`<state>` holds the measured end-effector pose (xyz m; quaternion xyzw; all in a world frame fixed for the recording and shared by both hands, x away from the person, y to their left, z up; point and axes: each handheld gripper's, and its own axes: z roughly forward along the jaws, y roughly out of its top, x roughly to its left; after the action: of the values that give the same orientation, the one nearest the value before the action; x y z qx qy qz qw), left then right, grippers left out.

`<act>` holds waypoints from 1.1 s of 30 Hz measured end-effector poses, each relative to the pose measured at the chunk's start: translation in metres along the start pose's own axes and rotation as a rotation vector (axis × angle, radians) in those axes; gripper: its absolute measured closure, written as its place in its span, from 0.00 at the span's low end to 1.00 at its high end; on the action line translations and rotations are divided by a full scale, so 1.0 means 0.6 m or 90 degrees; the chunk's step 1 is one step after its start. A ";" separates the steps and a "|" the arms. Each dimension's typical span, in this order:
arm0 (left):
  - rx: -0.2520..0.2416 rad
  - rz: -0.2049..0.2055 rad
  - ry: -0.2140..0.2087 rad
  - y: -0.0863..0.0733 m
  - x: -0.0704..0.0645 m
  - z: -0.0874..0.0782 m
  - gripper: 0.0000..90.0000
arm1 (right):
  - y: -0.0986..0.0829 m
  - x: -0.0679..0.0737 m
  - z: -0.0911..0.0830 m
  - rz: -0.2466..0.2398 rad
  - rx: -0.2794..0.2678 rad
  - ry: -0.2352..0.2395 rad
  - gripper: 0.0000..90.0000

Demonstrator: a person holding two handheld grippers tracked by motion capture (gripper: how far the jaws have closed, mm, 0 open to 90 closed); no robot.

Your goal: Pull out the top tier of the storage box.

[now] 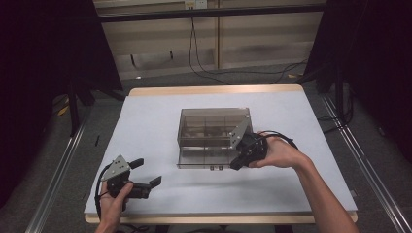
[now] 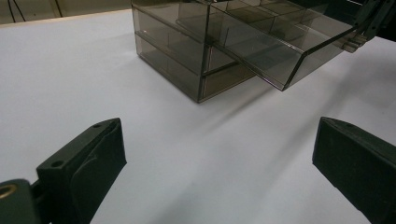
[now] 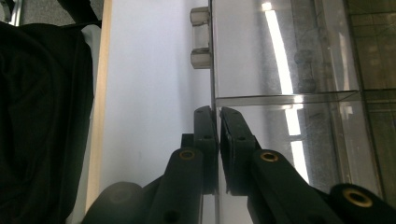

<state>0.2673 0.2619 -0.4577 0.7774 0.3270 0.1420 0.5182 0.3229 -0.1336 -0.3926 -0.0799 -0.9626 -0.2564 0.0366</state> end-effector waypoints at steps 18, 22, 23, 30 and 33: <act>-0.002 -0.001 -0.002 0.000 0.000 -0.001 0.03 | -0.009 0.008 -0.023 0.009 -0.068 -0.068 0.59; 0.001 0.000 0.000 0.000 0.001 0.001 0.03 | -0.023 0.011 -0.034 0.025 -0.100 -0.089 0.51; 0.004 0.000 0.000 0.000 0.001 0.001 0.03 | -0.027 0.013 -0.037 0.032 -0.115 -0.091 0.50; 0.002 0.002 0.000 0.001 0.001 0.003 0.03 | -0.054 0.026 -0.050 0.076 -0.193 -0.179 0.39; 0.003 0.003 0.001 0.000 0.000 0.003 0.03 | -0.069 0.030 -0.057 0.109 -0.232 -0.221 0.31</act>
<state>0.2684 0.2608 -0.4582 0.7793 0.3260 0.1428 0.5157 0.2989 -0.1837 -0.3815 -0.2092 -0.8820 -0.4040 -0.1228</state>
